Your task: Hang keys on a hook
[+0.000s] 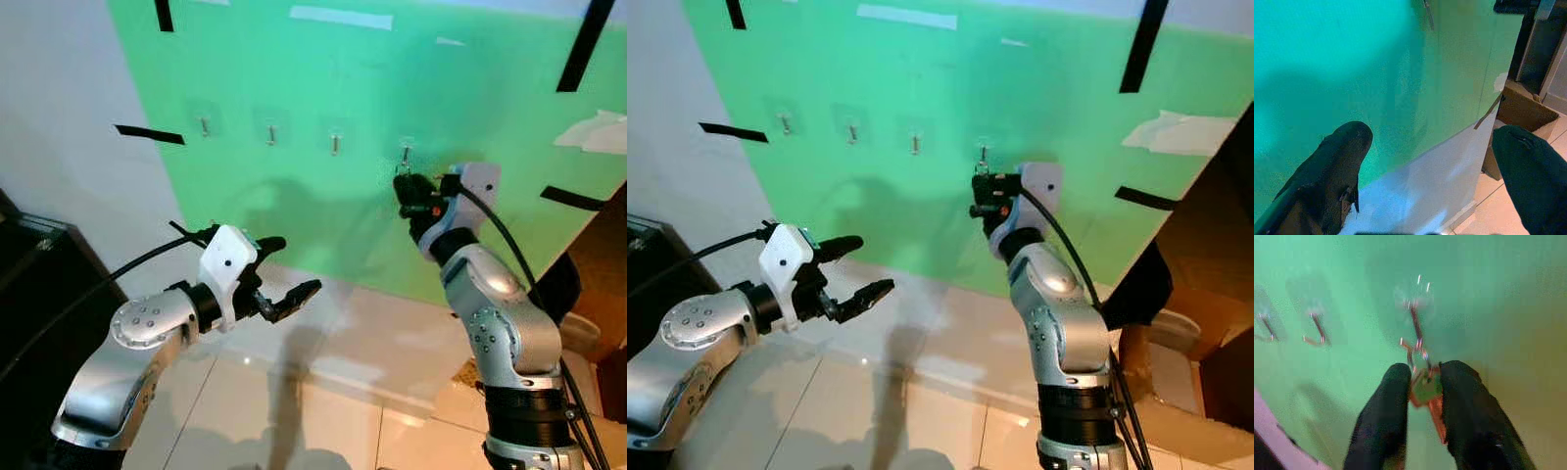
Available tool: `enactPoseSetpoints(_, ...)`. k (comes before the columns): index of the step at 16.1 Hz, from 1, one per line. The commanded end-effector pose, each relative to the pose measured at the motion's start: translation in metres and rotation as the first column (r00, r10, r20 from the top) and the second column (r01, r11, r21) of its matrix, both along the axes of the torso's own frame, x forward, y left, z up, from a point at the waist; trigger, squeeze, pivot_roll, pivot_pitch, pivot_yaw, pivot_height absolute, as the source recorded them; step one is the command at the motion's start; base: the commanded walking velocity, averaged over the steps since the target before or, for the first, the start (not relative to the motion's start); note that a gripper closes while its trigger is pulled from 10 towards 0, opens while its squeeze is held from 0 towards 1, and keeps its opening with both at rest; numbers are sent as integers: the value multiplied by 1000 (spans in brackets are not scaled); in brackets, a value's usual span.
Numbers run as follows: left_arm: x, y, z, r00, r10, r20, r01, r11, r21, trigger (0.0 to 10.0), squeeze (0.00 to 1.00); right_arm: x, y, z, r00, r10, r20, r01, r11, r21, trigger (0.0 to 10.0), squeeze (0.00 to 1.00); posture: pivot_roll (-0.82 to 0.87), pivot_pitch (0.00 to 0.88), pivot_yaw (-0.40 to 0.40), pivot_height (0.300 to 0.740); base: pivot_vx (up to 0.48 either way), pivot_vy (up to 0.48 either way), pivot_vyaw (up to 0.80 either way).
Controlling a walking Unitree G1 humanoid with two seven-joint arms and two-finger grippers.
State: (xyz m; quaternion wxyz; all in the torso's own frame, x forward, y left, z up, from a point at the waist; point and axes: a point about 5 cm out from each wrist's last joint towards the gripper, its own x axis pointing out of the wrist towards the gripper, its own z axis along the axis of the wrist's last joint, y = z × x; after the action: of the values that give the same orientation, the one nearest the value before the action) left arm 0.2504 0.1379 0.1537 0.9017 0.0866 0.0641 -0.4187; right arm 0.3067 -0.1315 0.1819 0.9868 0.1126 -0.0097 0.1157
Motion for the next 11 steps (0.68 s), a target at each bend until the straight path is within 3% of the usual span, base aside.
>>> enactPoseSetpoints(1,0,-2,7,1000,-11,28,12,1000,-8,10000,0,-3,-5,7,999,-14,43,13,1000,20,10000,1000,21,0,8,740,0,0,0)
enactPoseSetpoints(5,1,1,7,999,16,35,-16,1000,-9,10000,0,-13,-7,16,990,13,142,-19,999,39,10000,1000,22,0,10,740,0,0,0)
enactPoseSetpoints(7,2,9,8,993,105,62,-104,994,-14,10000,0,-20,-2,13,986,83,145,-82,997,-13,10000,1000,23,0,10,740,0,0,0)
enactPoseSetpoints(9,2,20,3,955,280,96,-284,958,36,10000,0,-28,-7,-10,996,27,80,-20,997,-77,10000,1000,55,0,-2,740,0,0,800)
enactPoseSetpoints(11,3,21,1,952,289,105,-297,953,64,10000,0,-29,-8,-14,998,2,65,4,997,-81,10000,1000,66,0,-8,740,0,0,800)
